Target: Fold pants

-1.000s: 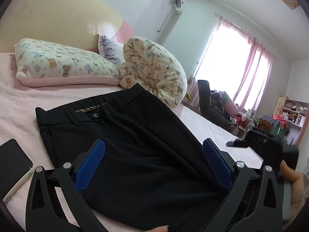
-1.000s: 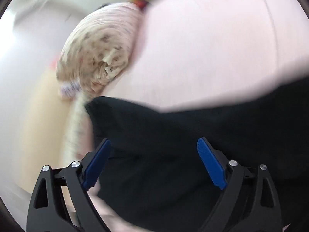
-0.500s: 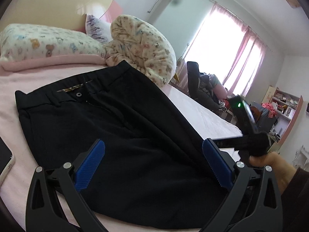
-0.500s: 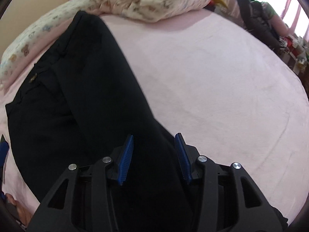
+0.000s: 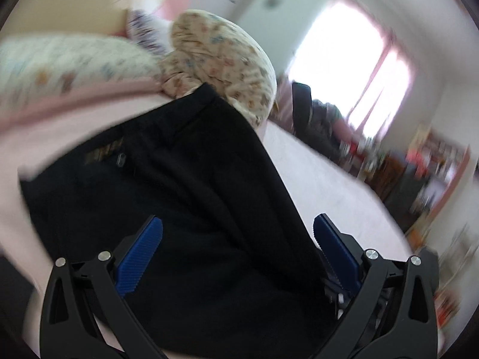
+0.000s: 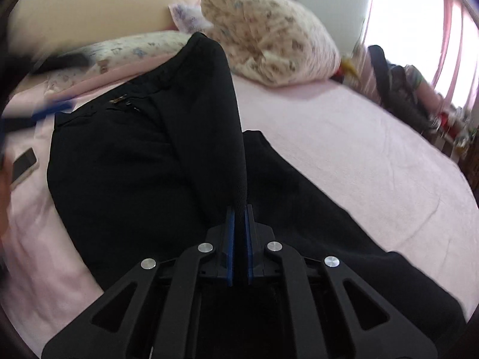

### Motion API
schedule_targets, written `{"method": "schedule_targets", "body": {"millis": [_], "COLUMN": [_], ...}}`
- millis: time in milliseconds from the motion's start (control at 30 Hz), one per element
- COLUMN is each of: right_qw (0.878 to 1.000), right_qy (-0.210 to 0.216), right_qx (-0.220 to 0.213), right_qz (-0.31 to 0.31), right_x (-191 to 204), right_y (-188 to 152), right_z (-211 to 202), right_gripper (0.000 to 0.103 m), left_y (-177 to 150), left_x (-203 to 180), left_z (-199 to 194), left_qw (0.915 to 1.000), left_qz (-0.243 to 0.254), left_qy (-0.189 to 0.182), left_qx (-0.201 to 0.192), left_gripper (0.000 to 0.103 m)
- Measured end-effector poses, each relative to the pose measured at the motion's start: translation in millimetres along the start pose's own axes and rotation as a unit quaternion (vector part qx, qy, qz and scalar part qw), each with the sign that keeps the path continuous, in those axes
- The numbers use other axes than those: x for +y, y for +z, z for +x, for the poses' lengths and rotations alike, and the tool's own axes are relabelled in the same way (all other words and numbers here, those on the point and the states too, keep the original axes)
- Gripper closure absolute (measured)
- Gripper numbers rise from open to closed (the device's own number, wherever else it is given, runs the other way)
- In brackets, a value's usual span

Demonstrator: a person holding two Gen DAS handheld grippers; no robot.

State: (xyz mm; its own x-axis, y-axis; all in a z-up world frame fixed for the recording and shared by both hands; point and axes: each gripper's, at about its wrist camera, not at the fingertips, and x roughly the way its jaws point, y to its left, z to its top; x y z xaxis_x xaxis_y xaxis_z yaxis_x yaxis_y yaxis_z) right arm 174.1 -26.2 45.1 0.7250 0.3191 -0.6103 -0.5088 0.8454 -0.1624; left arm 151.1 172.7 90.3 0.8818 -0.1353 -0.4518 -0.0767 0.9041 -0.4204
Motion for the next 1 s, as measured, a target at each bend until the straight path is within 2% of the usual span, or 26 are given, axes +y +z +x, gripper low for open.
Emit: {"method": "schedule_targets", "body": {"millis": [33,100,167,233,300,333,467,567,600,633,667,700,733,867,967,1000], "right_qw": [1.0,0.999,0.999,0.999,0.999,0.998,0.996,0.996,0.996,0.996,0.995,0.995,0.995,0.994,0.989,0.984], "right_qy": [-0.01,-0.025,-0.02,-0.007,0.01,0.02,0.043,0.045,0.046,0.048,0.051,0.057,0.056,0.06,0.086,0.109], "right_qx": [-0.014,-0.032,-0.04,-0.04,-0.047,-0.051,-0.06,-0.061,-0.062,-0.064,-0.066,-0.07,-0.073,-0.076,-0.087,-0.098], "right_qz": [0.0,-0.008,-0.005,0.002,0.016,0.027,0.05,0.05,0.049,0.048,0.047,0.04,0.034,0.044,0.079,0.1], "right_x": [4,6,6,3,-4,-9,-18,-17,-16,-16,-15,-12,-9,-14,-29,-39], "right_y": [-6,-7,-9,-12,-14,-15,-16,-17,-17,-17,-18,-17,-17,-17,-19,-21], "right_z": [0,0,-3,1,0,-1,-2,-4,-4,-5,-6,-7,-8,-10,-13,-16], "right_gripper": [0.097,0.097,0.097,0.097,0.098,0.098,0.099,0.099,0.099,0.099,0.1,0.1,0.1,0.1,0.1,0.099], "left_y": [16,43,73,90,105,110,122,126,128,126,125,122,123,118,120,119], "left_x": [-6,-14,-20,-21,-22,-23,-28,-24,-22,-20,-18,-13,-9,7,16,18], "left_z": [10,30,65,92,126,136,166,185,189,193,197,201,205,188,156,145], "left_qw": [0.9996,0.9979,0.9919,0.9834,0.9732,0.9714,0.9705,0.9681,0.9673,0.9659,0.9641,0.9612,0.9596,0.9597,0.9644,0.9658], "left_qz": [0.019,0.023,-0.012,-0.054,-0.095,-0.1,-0.107,-0.124,-0.13,-0.133,-0.135,-0.138,-0.141,-0.167,-0.176,-0.178], "left_qy": [0.001,-0.011,-0.03,-0.038,-0.018,-0.009,0.04,0.062,0.069,0.077,0.084,0.099,0.106,0.119,0.118,0.118], "left_qx": [0.02,0.059,0.123,0.17,0.209,0.215,0.212,0.209,0.207,0.209,0.213,0.217,0.219,0.192,0.158,0.147], "left_gripper": [0.003,0.003,0.008,0.02,0.02,0.019,0.013,0.019,0.032,0.052,0.062,0.08,0.091,0.097,0.097,0.097]}}
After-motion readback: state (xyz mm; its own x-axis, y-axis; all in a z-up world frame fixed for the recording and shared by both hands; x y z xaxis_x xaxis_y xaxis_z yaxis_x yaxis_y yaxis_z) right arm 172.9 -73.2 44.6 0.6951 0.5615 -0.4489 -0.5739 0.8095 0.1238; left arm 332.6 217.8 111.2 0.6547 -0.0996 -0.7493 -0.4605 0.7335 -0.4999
